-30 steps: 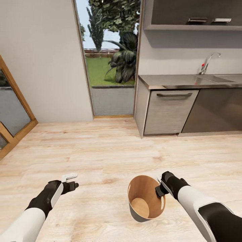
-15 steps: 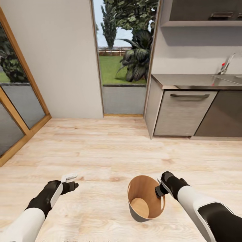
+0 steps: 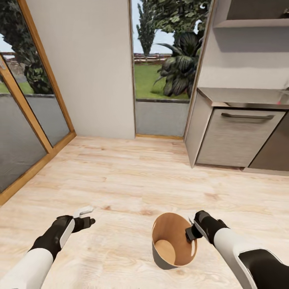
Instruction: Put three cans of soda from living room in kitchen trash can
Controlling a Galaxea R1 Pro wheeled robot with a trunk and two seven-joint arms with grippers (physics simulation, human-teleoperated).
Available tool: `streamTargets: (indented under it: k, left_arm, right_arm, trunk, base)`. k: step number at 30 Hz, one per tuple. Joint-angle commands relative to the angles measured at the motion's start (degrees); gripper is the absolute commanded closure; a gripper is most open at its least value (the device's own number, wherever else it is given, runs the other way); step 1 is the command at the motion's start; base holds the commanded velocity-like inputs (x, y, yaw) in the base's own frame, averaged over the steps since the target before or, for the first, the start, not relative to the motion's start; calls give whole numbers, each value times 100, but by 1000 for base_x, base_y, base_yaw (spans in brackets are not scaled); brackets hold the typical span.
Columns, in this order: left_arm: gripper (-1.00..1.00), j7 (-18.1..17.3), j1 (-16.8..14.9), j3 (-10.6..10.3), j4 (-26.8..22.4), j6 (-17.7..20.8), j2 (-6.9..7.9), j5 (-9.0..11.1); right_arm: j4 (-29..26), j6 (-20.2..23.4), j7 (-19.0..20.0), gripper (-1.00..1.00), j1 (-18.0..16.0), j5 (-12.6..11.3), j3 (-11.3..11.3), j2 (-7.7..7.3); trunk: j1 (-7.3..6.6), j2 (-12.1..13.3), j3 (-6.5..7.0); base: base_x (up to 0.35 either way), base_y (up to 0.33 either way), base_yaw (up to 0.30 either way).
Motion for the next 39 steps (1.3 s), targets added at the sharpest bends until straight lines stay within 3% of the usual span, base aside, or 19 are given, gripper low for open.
streamTargets:
  k: [1,5,17,26,29,39]
  left_arm:
    - [-100,-15,0,-13,1,5,-3,-2]
    - [-100,-52,0,-85,1,24,-26,-9]
    - [-100,-28,228,-115,-7,-38,-45,-4]
    - [-100,-26,307,-118,-8,-52,-34,-3]
    - [-100,-53,456,-121,-32,-185,-16,6]
    - [-100,-61,515,-143,-26,-289,-35,6]
  right_arm:
    - [0,-97,13,100,51,-121,-115,-2]
    - [25,-523,-1,100,221,-113,-419,-56]
    - [-10,-879,13,100,557,-102,-725,-337]
    - [-10,-982,26,100,610,-113,-763,-562]
    - [-10,-1006,23,100,620,-116,-765,-589]
    - [-4,-1106,28,100,627,-117,-763,-588]
  trunk:
    - [-1,0,-4]
    - [-1,0,-22]
    - [-1,0,-63]
    - [-1,0,-91]
    - [-1,0,-101]
    - [-1,0,-132]
  base:
    - [0,0,214]
    - [0,0,214]
    - [0,0,220]
    - [0,0,222]
    - [0,0,222]
    - [0,0,222]
